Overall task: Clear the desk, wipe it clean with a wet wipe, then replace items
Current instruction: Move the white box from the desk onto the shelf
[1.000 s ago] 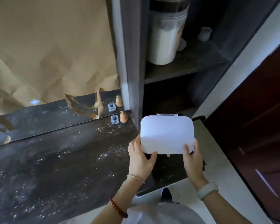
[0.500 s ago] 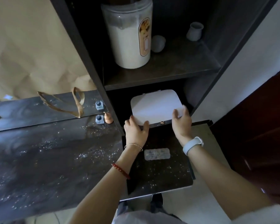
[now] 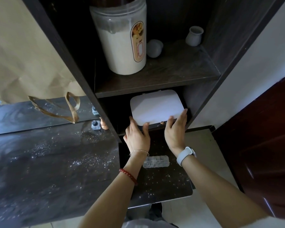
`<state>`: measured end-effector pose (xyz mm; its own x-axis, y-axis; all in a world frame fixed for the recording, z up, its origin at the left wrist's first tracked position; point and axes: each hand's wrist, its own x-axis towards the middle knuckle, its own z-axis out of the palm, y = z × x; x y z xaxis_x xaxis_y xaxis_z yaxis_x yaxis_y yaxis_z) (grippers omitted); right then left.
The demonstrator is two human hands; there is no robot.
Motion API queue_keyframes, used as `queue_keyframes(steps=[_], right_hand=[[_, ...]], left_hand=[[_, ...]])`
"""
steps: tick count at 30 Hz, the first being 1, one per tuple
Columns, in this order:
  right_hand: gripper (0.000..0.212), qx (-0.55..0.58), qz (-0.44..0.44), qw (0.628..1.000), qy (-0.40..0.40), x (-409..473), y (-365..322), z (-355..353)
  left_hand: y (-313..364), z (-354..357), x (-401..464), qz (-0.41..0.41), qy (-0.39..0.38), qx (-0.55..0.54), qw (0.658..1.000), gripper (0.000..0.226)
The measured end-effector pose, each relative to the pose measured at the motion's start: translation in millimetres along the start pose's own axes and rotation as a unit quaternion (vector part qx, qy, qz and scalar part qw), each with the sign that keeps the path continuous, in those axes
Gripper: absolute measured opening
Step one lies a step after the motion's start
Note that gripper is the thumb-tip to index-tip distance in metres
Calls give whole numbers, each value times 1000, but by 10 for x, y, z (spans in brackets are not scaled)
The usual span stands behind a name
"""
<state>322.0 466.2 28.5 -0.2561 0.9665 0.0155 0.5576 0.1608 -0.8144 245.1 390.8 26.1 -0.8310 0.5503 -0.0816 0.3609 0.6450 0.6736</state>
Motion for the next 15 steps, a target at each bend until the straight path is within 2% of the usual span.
queue_keyframes(steps=[4,7,10,12,15], right_hand=[[57,2,-61,998,7,-233,70,-86],[48,-4,-137,991,7,-551,436,-66],[42,-92,-117,980,-131,-769,949,54],[44,-180,-103,950,-231,-818,1284,192],[56,-285,-112,899,-314,-747,1554,351]], left_hand=[[-99,-52,-83,25,19,36,999,69],[-364,1,-315,96,45,86,991,67],[-664,116,-415,145,19,193,970,64],[-798,163,-382,150,8,246,958,67],[-858,158,-327,160,7,283,946,74]])
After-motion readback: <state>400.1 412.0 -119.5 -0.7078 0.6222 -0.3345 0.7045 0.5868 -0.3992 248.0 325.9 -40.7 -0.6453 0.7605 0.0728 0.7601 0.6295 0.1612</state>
